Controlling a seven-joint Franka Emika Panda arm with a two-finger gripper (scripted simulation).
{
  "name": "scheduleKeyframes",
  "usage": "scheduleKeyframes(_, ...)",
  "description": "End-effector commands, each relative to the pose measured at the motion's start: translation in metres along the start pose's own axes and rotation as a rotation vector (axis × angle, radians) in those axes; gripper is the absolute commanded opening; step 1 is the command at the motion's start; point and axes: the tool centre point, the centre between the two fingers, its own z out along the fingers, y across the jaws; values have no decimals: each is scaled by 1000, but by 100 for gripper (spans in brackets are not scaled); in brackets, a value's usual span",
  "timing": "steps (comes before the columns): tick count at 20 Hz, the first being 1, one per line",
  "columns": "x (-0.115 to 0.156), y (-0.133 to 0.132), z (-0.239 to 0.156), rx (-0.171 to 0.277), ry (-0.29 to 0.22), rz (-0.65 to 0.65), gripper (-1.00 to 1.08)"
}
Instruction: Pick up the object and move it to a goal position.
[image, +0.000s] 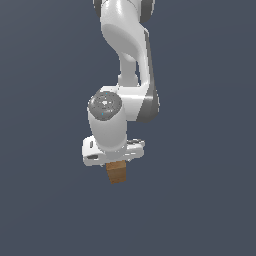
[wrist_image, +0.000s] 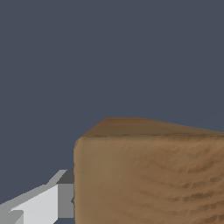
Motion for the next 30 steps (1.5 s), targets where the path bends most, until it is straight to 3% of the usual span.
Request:
scheduleKeyframes(1, 1, 0, 1, 0, 2, 0, 100)
scheduleKeyframes(3, 2, 0, 0, 0, 2, 0, 100)
scheduleKeyframes(4, 2, 0, 0, 0, 2, 0, -100)
scheduleKeyframes(19, -1, 4, -7, 0, 0, 0, -100)
scheduleKeyframes(30, -27, 38, -80, 0, 1, 0, -100)
